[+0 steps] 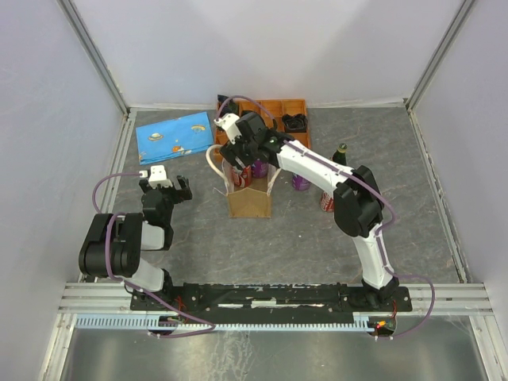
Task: Take the beverage out of the canvas bag
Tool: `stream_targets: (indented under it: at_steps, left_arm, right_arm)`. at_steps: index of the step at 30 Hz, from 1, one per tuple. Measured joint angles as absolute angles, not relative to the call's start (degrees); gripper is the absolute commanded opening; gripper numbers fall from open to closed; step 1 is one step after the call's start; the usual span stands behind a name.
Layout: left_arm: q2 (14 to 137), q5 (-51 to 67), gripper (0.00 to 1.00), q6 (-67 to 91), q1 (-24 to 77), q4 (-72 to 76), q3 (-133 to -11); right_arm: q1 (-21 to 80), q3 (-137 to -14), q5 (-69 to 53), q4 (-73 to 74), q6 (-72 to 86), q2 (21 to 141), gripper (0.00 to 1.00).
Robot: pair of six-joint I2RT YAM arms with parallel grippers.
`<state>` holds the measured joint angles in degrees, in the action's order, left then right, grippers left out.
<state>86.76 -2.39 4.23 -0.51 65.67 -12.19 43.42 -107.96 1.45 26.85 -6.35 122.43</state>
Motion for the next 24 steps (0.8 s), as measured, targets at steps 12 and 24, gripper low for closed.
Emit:
stream_targets:
  at_steps: [12,24]
  left_arm:
    - [86.8,-2.4,0.99,4.2,-0.5,65.7,-12.2]
    - [86.8,-2.4,0.99,4.2,-0.5,65.7,-12.2]
  right_arm:
    - [43.0,-109.6,-3.5,28.3,-6.3,124.3,0.85]
    - [43.1,-109.2,-4.4,29.2,-7.4,124.7,0.85]
